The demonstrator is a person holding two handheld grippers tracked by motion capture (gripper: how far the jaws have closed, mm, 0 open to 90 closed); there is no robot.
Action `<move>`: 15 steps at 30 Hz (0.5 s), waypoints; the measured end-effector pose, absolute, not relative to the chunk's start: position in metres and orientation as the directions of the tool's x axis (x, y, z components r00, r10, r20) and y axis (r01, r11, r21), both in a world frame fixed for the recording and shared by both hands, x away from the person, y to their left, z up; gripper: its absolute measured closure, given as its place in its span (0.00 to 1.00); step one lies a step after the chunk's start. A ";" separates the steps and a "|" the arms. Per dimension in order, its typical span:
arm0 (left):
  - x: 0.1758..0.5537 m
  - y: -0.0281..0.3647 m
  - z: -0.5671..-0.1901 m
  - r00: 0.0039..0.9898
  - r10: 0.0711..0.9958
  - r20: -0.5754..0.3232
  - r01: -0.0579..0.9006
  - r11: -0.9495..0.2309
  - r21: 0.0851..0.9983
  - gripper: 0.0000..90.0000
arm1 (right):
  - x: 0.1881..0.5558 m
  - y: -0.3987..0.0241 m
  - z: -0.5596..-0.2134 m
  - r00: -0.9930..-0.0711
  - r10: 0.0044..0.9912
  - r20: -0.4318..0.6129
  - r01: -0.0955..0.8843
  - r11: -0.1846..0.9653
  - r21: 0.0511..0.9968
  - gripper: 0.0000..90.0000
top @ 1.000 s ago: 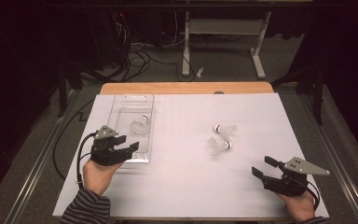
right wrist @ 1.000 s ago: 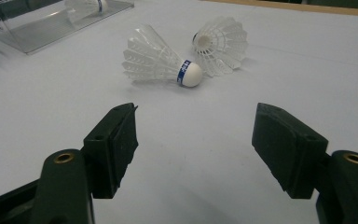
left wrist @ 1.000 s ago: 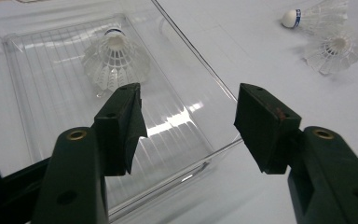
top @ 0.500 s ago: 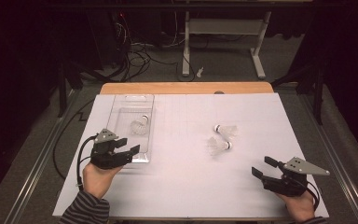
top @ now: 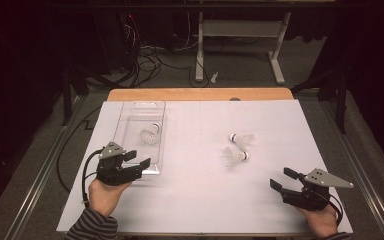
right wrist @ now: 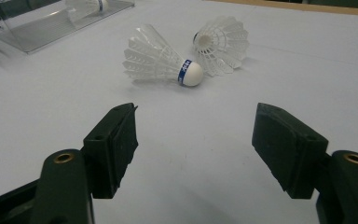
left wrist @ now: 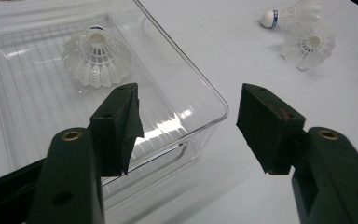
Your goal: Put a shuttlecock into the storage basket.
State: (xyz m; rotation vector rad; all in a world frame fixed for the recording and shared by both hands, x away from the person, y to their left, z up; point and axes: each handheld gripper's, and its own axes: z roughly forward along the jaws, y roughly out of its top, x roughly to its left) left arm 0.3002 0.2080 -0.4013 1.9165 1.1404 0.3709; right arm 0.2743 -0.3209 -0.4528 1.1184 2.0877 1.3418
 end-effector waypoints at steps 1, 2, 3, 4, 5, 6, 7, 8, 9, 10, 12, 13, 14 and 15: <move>0.299 0.208 -0.402 0.538 0.826 -0.166 0.575 -0.216 0.789 0.43 | 0.274 -0.321 -0.453 -0.590 0.804 0.075 0.403 0.212 0.891 0.35; 0.299 0.209 -0.402 0.538 0.826 -0.168 0.574 -0.213 0.790 0.44 | 0.274 -0.321 -0.453 -0.590 0.804 0.076 0.403 0.212 0.891 0.35; 0.298 0.209 -0.403 0.538 0.826 -0.169 0.574 -0.212 0.791 0.43 | 0.274 -0.321 -0.453 -0.590 0.804 0.075 0.402 0.212 0.891 0.35; 0.297 0.209 -0.403 0.537 0.826 -0.170 0.573 -0.209 0.793 0.43 | 0.274 -0.321 -0.453 -0.591 0.804 0.075 0.402 0.212 0.891 0.35; 0.296 0.210 -0.404 0.538 0.825 -0.173 0.571 -0.206 0.795 0.43 | 0.274 -0.321 -0.453 -0.591 0.803 0.074 0.401 0.213 0.891 0.35; 0.296 0.210 -0.404 0.539 0.824 -0.176 0.570 -0.202 0.797 0.43 | 0.274 -0.321 -0.453 -0.590 0.804 0.075 0.402 0.212 0.891 0.35; 0.295 0.210 -0.405 0.538 0.823 -0.180 0.569 -0.198 0.798 0.43 | 0.274 -0.321 -0.453 -0.590 0.804 0.075 0.402 0.212 0.891 0.35; 0.294 0.210 -0.406 0.540 0.822 -0.180 0.568 -0.198 0.799 0.43 | 0.275 -0.321 -0.453 -0.589 0.804 0.076 0.403 0.211 0.891 0.35; 0.294 0.210 -0.407 0.540 0.822 -0.181 0.567 -0.197 0.800 0.43 | 0.275 -0.321 -0.453 -0.588 0.805 0.078 0.403 0.208 0.891 0.35; 0.293 0.210 -0.408 0.540 0.822 -0.184 0.566 -0.193 0.801 0.43 | 0.275 -0.321 -0.453 -0.588 0.805 0.078 0.403 0.208 0.891 0.35; 0.292 0.210 -0.409 0.540 0.821 -0.186 0.565 -0.190 0.803 0.43 | 0.275 -0.321 -0.453 -0.588 0.805 0.077 0.403 0.209 0.891 0.35; 0.291 0.211 -0.410 0.540 0.821 -0.186 0.565 -0.189 0.803 0.43 | 0.275 -0.321 -0.453 -0.588 0.805 0.077 0.403 0.209 0.891 0.35; 0.291 0.211 -0.410 0.540 0.821 -0.185 0.562 -0.188 0.805 0.43 | 0.275 -0.321 -0.453 -0.588 0.805 0.077 0.403 0.209 0.891 0.35; 0.290 0.211 -0.410 0.541 0.821 -0.182 0.560 -0.191 0.806 0.43 | 0.275 -0.321 -0.453 -0.588 0.805 0.077 0.403 0.209 0.891 0.35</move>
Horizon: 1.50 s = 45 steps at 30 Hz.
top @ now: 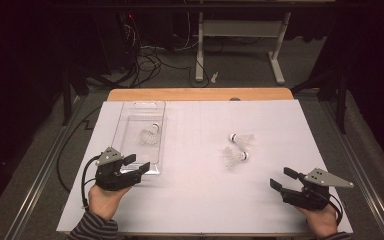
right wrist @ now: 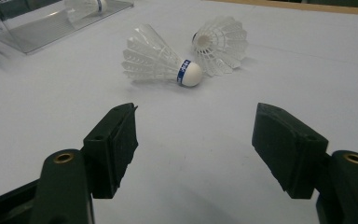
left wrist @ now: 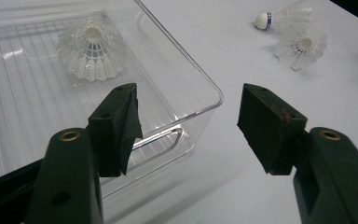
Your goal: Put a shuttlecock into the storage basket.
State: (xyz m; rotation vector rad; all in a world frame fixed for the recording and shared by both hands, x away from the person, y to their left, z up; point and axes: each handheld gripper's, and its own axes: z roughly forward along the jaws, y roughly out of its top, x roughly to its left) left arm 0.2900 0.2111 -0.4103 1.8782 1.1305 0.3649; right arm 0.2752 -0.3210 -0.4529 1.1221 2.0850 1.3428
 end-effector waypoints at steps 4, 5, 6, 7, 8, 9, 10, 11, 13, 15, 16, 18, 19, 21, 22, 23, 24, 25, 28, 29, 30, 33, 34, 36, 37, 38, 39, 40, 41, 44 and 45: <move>0.287 0.212 -0.412 0.547 0.820 -0.167 0.548 -0.201 0.812 0.44 | 0.275 -0.321 -0.453 -0.586 0.807 0.078 0.405 0.208 0.891 0.35; 0.286 0.212 -0.413 0.547 0.820 -0.172 0.546 -0.193 0.816 0.44 | 0.275 -0.322 -0.453 -0.584 0.808 0.080 0.407 0.207 0.890 0.35; 0.286 0.213 -0.413 0.547 0.819 -0.174 0.546 -0.191 0.816 0.44 | 0.275 -0.322 -0.453 -0.584 0.808 0.080 0.407 0.207 0.890 0.35; 0.285 0.213 -0.414 0.551 0.814 -0.181 0.543 -0.186 0.818 0.44 | 0.276 -0.321 -0.453 -0.584 0.808 0.079 0.408 0.208 0.889 0.35; 0.285 0.213 -0.414 0.553 0.813 -0.181 0.542 -0.186 0.819 0.44 | 0.276 -0.321 -0.453 -0.584 0.808 0.079 0.408 0.208 0.889 0.35; 0.285 0.213 -0.415 0.556 0.811 -0.182 0.543 -0.188 0.818 0.44 | 0.276 -0.321 -0.453 -0.584 0.808 0.078 0.407 0.208 0.890 0.35; 0.284 0.213 -0.416 0.557 0.811 -0.182 0.544 -0.190 0.817 0.44 | 0.276 -0.321 -0.453 -0.582 0.809 0.080 0.410 0.207 0.888 0.35; 0.284 0.212 -0.416 0.557 0.810 -0.182 0.545 -0.192 0.816 0.44 | 0.276 -0.321 -0.453 -0.582 0.809 0.080 0.410 0.207 0.888 0.35; 0.284 0.213 -0.417 0.560 0.808 -0.182 0.545 -0.194 0.815 0.44 | 0.275 -0.322 -0.453 -0.581 0.810 0.080 0.408 0.205 0.890 0.35; 0.284 0.213 -0.417 0.560 0.808 -0.182 0.544 -0.194 0.816 0.43 | 0.275 -0.322 -0.453 -0.580 0.811 0.079 0.408 0.206 0.890 0.35; 0.284 0.213 -0.417 0.561 0.808 -0.182 0.545 -0.195 0.816 0.43 | 0.275 -0.322 -0.453 -0.580 0.811 0.079 0.408 0.206 0.890 0.35; 0.285 0.213 -0.418 0.562 0.806 -0.184 0.549 -0.197 0.812 0.43 | 0.275 -0.322 -0.453 -0.580 0.811 0.078 0.408 0.206 0.890 0.35; 0.285 0.213 -0.418 0.562 0.806 -0.186 0.551 -0.197 0.811 0.43 | 0.275 -0.322 -0.453 -0.581 0.810 0.077 0.407 0.207 0.890 0.35; 0.285 0.213 -0.419 0.561 0.806 -0.187 0.553 -0.198 0.809 0.43 | 0.275 -0.321 -0.453 -0.584 0.808 0.078 0.409 0.209 0.888 0.35; 0.285 0.213 -0.420 0.561 0.806 -0.187 0.554 -0.198 0.809 0.43 | 0.275 -0.321 -0.453 -0.584 0.808 0.078 0.409 0.209 0.888 0.35; 0.285 0.212 -0.420 0.564 0.805 -0.187 0.553 -0.199 0.809 0.43 | 0.275 -0.322 -0.453 -0.584 0.808 0.078 0.407 0.209 0.889 0.35; 0.285 0.212 -0.420 0.566 0.803 -0.188 0.551 -0.198 0.811 0.43 | 0.275 -0.322 -0.453 -0.584 0.808 0.078 0.407 0.209 0.889 0.35; 0.285 0.211 -0.420 0.569 0.800 -0.189 0.548 -0.199 0.812 0.43 | 0.275 -0.322 -0.453 -0.584 0.808 0.077 0.406 0.208 0.890 0.35; 0.283 0.210 -0.420 0.567 0.803 -0.182 0.555 -0.209 0.805 0.43 | 0.275 -0.322 -0.453 -0.582 0.809 0.078 0.407 0.207 0.890 0.35; 0.283 0.210 -0.420 0.567 0.803 -0.183 0.554 -0.208 0.806 0.43 | 0.275 -0.322 -0.453 -0.581 0.810 0.080 0.408 0.206 0.889 0.35; 0.283 0.210 -0.420 0.567 0.802 -0.184 0.555 -0.207 0.806 0.43 | 0.275 -0.322 -0.453 -0.582 0.809 0.081 0.409 0.206 0.889 0.35; 0.284 0.209 -0.421 0.585 0.791 -0.180 0.537 -0.212 0.816 0.43 | 0.275 -0.322 -0.453 -0.584 0.808 0.079 0.406 0.207 0.890 0.35; 0.282 0.208 -0.420 0.569 0.801 -0.185 0.553 -0.207 0.807 0.43 | 0.274 -0.322 -0.453 -0.587 0.806 0.076 0.404 0.210 0.890 0.35; 0.282 0.206 -0.421 0.573 0.798 -0.185 0.553 -0.211 0.806 0.43 | 0.274 -0.322 -0.453 -0.587 0.806 0.077 0.403 0.208 0.891 0.35; 0.284 0.205 -0.422 0.588 0.790 -0.172 0.535 -0.221 0.815 0.43 | 0.274 -0.322 -0.453 -0.585 0.807 0.079 0.403 0.205 0.892 0.35; 0.284 0.204 -0.422 0.585 0.792 -0.175 0.541 -0.220 0.812 0.43 | 0.274 -0.322 -0.453 -0.583 0.808 0.079 0.404 0.205 0.891 0.35; 0.285 0.202 -0.422 0.583 0.792 -0.180 0.548 -0.219 0.807 0.43 | 0.274 -0.323 -0.453 -0.582 0.809 0.082 0.407 0.203 0.891 0.35; 0.285 0.201 -0.421 0.584 0.791 -0.183 0.552 -0.221 0.804 0.43 | 0.274 -0.323 -0.453 -0.581 0.810 0.083 0.406 0.200 0.892 0.35; 0.285 0.199 -0.420 0.588 0.786 -0.188 0.553 -0.222 0.803 0.43 | 0.274 -0.323 -0.453 -0.581 0.810 0.083 0.406 0.200 0.892 0.35; 0.286 0.194 -0.420 0.601 0.777 -0.188 0.549 -0.230 0.803 0.43 | 0.275 -0.323 -0.453 -0.582 0.809 0.082 0.407 0.203 0.891 0.35; 0.286 0.193 -0.420 0.605 0.774 -0.187 0.548 -0.235 0.803 0.43 | 0.275 -0.323 -0.453 -0.582 0.809 0.082 0.407 0.203 0.891 0.35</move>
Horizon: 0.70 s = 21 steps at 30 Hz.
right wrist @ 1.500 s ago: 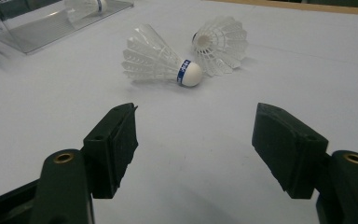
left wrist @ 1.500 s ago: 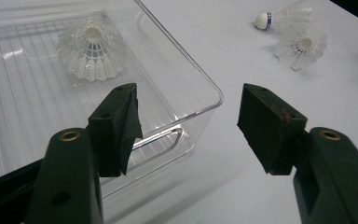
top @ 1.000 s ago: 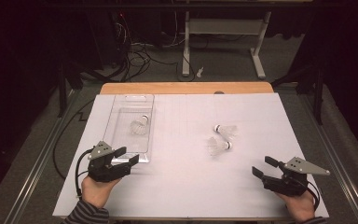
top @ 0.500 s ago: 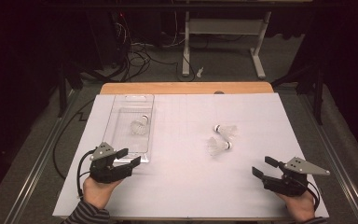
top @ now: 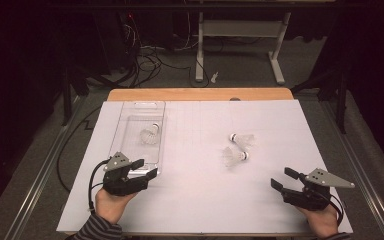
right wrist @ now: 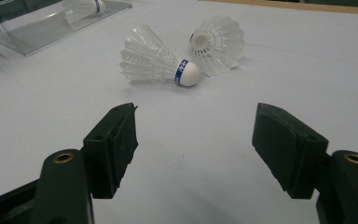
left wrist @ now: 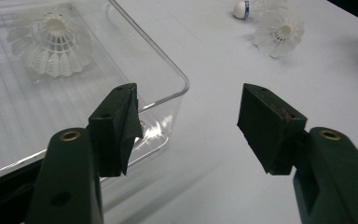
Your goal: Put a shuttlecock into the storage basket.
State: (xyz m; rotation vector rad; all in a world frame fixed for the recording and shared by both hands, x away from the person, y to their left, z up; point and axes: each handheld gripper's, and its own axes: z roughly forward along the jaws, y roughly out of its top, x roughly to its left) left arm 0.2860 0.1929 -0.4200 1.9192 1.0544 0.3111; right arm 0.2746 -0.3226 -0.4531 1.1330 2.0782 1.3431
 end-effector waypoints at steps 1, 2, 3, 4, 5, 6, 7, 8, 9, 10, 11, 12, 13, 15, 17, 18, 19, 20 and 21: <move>0.286 0.192 -0.420 0.607 0.773 -0.186 0.549 -0.238 0.801 0.43 | 0.274 -0.322 -0.453 -0.582 0.809 0.081 0.407 0.204 0.890 0.35; 0.287 0.191 -0.420 0.611 0.770 -0.184 0.550 -0.246 0.798 0.44 | 0.274 -0.322 -0.453 -0.583 0.809 0.080 0.405 0.204 0.891 0.35; 0.287 0.190 -0.420 0.611 0.770 -0.183 0.552 -0.249 0.796 0.44 | 0.274 -0.322 -0.453 -0.583 0.809 0.080 0.405 0.204 0.891 0.35; 0.288 0.189 -0.420 0.612 0.770 -0.183 0.553 -0.251 0.795 0.44 | 0.274 -0.322 -0.453 -0.584 0.808 0.079 0.405 0.205 0.891 0.35; 0.288 0.188 -0.419 0.612 0.770 -0.183 0.553 -0.251 0.794 0.44 | 0.274 -0.323 -0.453 -0.583 0.809 0.079 0.405 0.205 0.891 0.35; 0.289 0.187 -0.419 0.613 0.769 -0.184 0.551 -0.249 0.797 0.44 | 0.274 -0.323 -0.453 -0.583 0.809 0.079 0.405 0.205 0.891 0.35; 0.289 0.186 -0.418 0.614 0.767 -0.185 0.551 -0.249 0.797 0.44 | 0.273 -0.322 -0.453 -0.583 0.809 0.079 0.404 0.204 0.892 0.35; 0.289 0.185 -0.417 0.615 0.767 -0.184 0.549 -0.249 0.798 0.44 | 0.273 -0.322 -0.453 -0.583 0.809 0.079 0.404 0.204 0.892 0.35; 0.289 0.184 -0.417 0.618 0.765 -0.178 0.545 -0.255 0.799 0.44 | 0.273 -0.322 -0.453 -0.584 0.808 0.078 0.404 0.206 0.891 0.35; 0.289 0.183 -0.416 0.622 0.763 -0.176 0.543 -0.258 0.799 0.44 | 0.273 -0.322 -0.453 -0.585 0.808 0.076 0.402 0.207 0.892 0.35; 0.289 0.182 -0.415 0.621 0.765 -0.171 0.540 -0.261 0.800 0.44 | 0.273 -0.322 -0.452 -0.585 0.807 0.076 0.402 0.207 0.892 0.35; 0.289 0.181 -0.414 0.625 0.760 -0.177 0.542 -0.260 0.799 0.44 | 0.273 -0.322 -0.452 -0.587 0.807 0.074 0.400 0.210 0.892 0.35; 0.290 0.180 -0.414 0.626 0.759 -0.181 0.544 -0.259 0.798 0.44 | 0.273 -0.322 -0.453 -0.587 0.806 0.073 0.400 0.210 0.892 0.35; 0.291 0.179 -0.413 0.624 0.758 -0.190 0.552 -0.256 0.794 0.45 | 0.273 -0.322 -0.453 -0.587 0.806 0.074 0.400 0.210 0.892 0.35; 0.292 0.178 -0.414 0.625 0.755 -0.198 0.558 -0.256 0.789 0.45 | 0.273 -0.322 -0.453 -0.586 0.807 0.075 0.402 0.209 0.892 0.35; 0.292 0.177 -0.414 0.627 0.754 -0.197 0.559 -0.259 0.788 0.45 | 0.273 -0.322 -0.453 -0.586 0.807 0.076 0.402 0.208 0.892 0.35; 0.293 0.177 -0.414 0.627 0.754 -0.196 0.560 -0.261 0.787 0.45 | 0.273 -0.322 -0.453 -0.585 0.807 0.076 0.402 0.208 0.892 0.35; 0.293 0.176 -0.414 0.629 0.752 -0.197 0.560 -0.262 0.786 0.45 | 0.273 -0.322 -0.453 -0.586 0.807 0.075 0.401 0.209 0.892 0.35; 0.293 0.175 -0.413 0.629 0.752 -0.198 0.560 -0.262 0.786 0.46 | 0.273 -0.322 -0.453 -0.586 0.807 0.075 0.402 0.209 0.892 0.35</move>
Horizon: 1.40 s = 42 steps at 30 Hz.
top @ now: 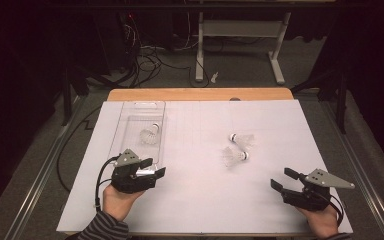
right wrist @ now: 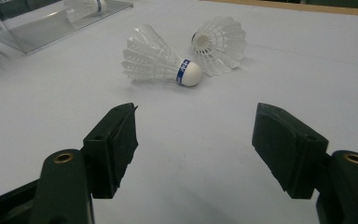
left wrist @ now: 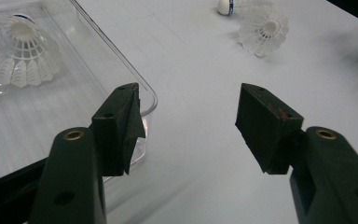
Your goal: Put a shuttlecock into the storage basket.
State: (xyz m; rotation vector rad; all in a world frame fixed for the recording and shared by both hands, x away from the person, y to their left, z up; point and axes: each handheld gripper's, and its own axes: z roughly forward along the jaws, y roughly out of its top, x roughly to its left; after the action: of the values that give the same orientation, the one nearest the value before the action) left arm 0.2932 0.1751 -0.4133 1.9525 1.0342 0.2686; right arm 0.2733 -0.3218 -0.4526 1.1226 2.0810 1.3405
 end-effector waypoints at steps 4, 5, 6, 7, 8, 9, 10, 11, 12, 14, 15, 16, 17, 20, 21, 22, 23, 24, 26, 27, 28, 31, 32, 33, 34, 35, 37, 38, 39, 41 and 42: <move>0.294 0.172 -0.411 0.627 0.758 -0.181 0.556 -0.272 0.786 0.46 | 0.273 -0.322 -0.453 -0.585 0.807 0.075 0.402 0.209 0.892 0.35; 0.295 0.171 -0.411 0.624 0.761 -0.177 0.556 -0.273 0.785 0.47 | 0.273 -0.322 -0.453 -0.585 0.808 0.076 0.402 0.208 0.892 0.35; 0.295 0.170 -0.411 0.624 0.760 -0.180 0.558 -0.272 0.784 0.47 | 0.273 -0.322 -0.453 -0.584 0.808 0.077 0.403 0.206 0.892 0.35; 0.296 0.169 -0.411 0.623 0.761 -0.181 0.559 -0.272 0.783 0.47 | 0.273 -0.322 -0.453 -0.584 0.808 0.075 0.402 0.208 0.892 0.35; 0.296 0.168 -0.410 0.625 0.760 -0.177 0.559 -0.278 0.781 0.47 | 0.274 -0.321 -0.453 -0.586 0.807 0.073 0.402 0.211 0.891 0.35; 0.297 0.166 -0.410 0.625 0.761 -0.174 0.560 -0.281 0.780 0.47 | 0.273 -0.321 -0.453 -0.587 0.806 0.073 0.402 0.212 0.891 0.35; 0.297 0.165 -0.410 0.626 0.760 -0.175 0.559 -0.281 0.780 0.47 | 0.273 -0.321 -0.453 -0.587 0.806 0.073 0.402 0.212 0.891 0.35; 0.298 0.164 -0.410 0.627 0.759 -0.177 0.561 -0.282 0.778 0.47 | 0.274 -0.322 -0.453 -0.586 0.807 0.074 0.402 0.210 0.891 0.35; 0.299 0.163 -0.409 0.628 0.757 -0.181 0.562 -0.279 0.779 0.47 | 0.274 -0.322 -0.453 -0.586 0.807 0.074 0.402 0.210 0.891 0.35; 0.299 0.161 -0.408 0.630 0.756 -0.180 0.558 -0.278 0.782 0.47 | 0.274 -0.322 -0.453 -0.584 0.808 0.079 0.404 0.205 0.891 0.35; 0.300 0.160 -0.408 0.633 0.751 -0.187 0.559 -0.277 0.781 0.47 | 0.273 -0.322 -0.453 -0.584 0.808 0.077 0.403 0.206 0.892 0.35; 0.300 0.159 -0.408 0.635 0.752 -0.177 0.555 -0.284 0.782 0.47 | 0.273 -0.322 -0.453 -0.586 0.807 0.075 0.401 0.209 0.892 0.35; 0.301 0.157 -0.408 0.636 0.750 -0.180 0.557 -0.285 0.780 0.47 | 0.273 -0.322 -0.453 -0.587 0.806 0.073 0.400 0.211 0.892 0.35; 0.302 0.155 -0.407 0.631 0.753 -0.185 0.561 -0.279 0.779 0.47 | 0.273 -0.322 -0.453 -0.587 0.806 0.073 0.401 0.210 0.892 0.35; 0.303 0.155 -0.407 0.631 0.753 -0.188 0.563 -0.278 0.779 0.47 | 0.273 -0.322 -0.453 -0.586 0.807 0.075 0.402 0.209 0.892 0.35; 0.304 0.154 -0.407 0.628 0.753 -0.194 0.569 -0.274 0.775 0.47 | 0.273 -0.322 -0.453 -0.586 0.807 0.075 0.401 0.209 0.892 0.35; 0.305 0.154 -0.406 0.627 0.753 -0.200 0.574 -0.274 0.771 0.47 | 0.273 -0.322 -0.453 -0.586 0.807 0.075 0.401 0.209 0.892 0.35; 0.306 0.153 -0.406 0.625 0.753 -0.206 0.580 -0.271 0.768 0.48 | 0.273 -0.322 -0.453 -0.586 0.807 0.075 0.402 0.208 0.892 0.35; 0.308 0.152 -0.405 0.623 0.753 -0.214 0.588 -0.269 0.763 0.48 | 0.273 -0.322 -0.453 -0.586 0.807 0.074 0.400 0.210 0.892 0.35; 0.308 0.152 -0.405 0.622 0.752 -0.216 0.591 -0.270 0.760 0.48 | 0.273 -0.322 -0.453 -0.587 0.807 0.073 0.400 0.210 0.892 0.35; 0.309 0.151 -0.405 0.624 0.751 -0.215 0.591 -0.273 0.759 0.48 | 0.273 -0.322 -0.453 -0.586 0.807 0.075 0.401 0.209 0.892 0.35; 0.311 0.148 -0.406 0.624 0.749 -0.223 0.600 -0.276 0.751 0.47 | 0.273 -0.322 -0.453 -0.587 0.806 0.074 0.401 0.210 0.892 0.35; 0.312 0.147 -0.407 0.625 0.748 -0.223 0.601 -0.279 0.749 0.47 | 0.273 -0.322 -0.453 -0.588 0.806 0.074 0.400 0.210 0.892 0.35; 0.312 0.146 -0.407 0.625 0.748 -0.224 0.603 -0.280 0.747 0.48 | 0.273 -0.322 -0.453 -0.588 0.805 0.074 0.401 0.210 0.892 0.35; 0.313 0.145 -0.407 0.627 0.747 -0.223 0.604 -0.285 0.744 0.48 | 0.274 -0.322 -0.453 -0.589 0.805 0.074 0.400 0.211 0.892 0.35; 0.313 0.144 -0.407 0.629 0.746 -0.219 0.604 -0.291 0.742 0.48 | 0.274 -0.322 -0.453 -0.588 0.806 0.074 0.401 0.211 0.891 0.35; 0.314 0.141 -0.407 0.632 0.746 -0.213 0.604 -0.301 0.738 0.48 | 0.274 -0.322 -0.453 -0.587 0.806 0.076 0.403 0.209 0.891 0.35; 0.314 0.140 -0.407 0.632 0.745 -0.215 0.606 -0.302 0.735 0.48 | 0.274 -0.321 -0.453 -0.587 0.806 0.075 0.402 0.210 0.891 0.35; 0.315 0.138 -0.407 0.632 0.744 -0.216 0.609 -0.304 0.733 0.48 | 0.273 -0.321 -0.453 -0.587 0.806 0.073 0.401 0.211 0.892 0.35; 0.317 0.136 -0.409 0.632 0.744 -0.218 0.614 -0.309 0.726 0.48 | 0.274 -0.321 -0.453 -0.587 0.806 0.073 0.401 0.212 0.891 0.35; 0.318 0.135 -0.409 0.633 0.743 -0.220 0.618 -0.313 0.721 0.48 | 0.274 -0.321 -0.453 -0.587 0.806 0.073 0.401 0.211 0.891 0.35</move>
State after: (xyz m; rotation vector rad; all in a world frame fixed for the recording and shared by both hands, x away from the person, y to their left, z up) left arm 0.3177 0.1347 -0.4093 2.0335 1.0633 0.1933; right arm 0.2737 -0.3215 -0.4528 1.1195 2.0832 1.3396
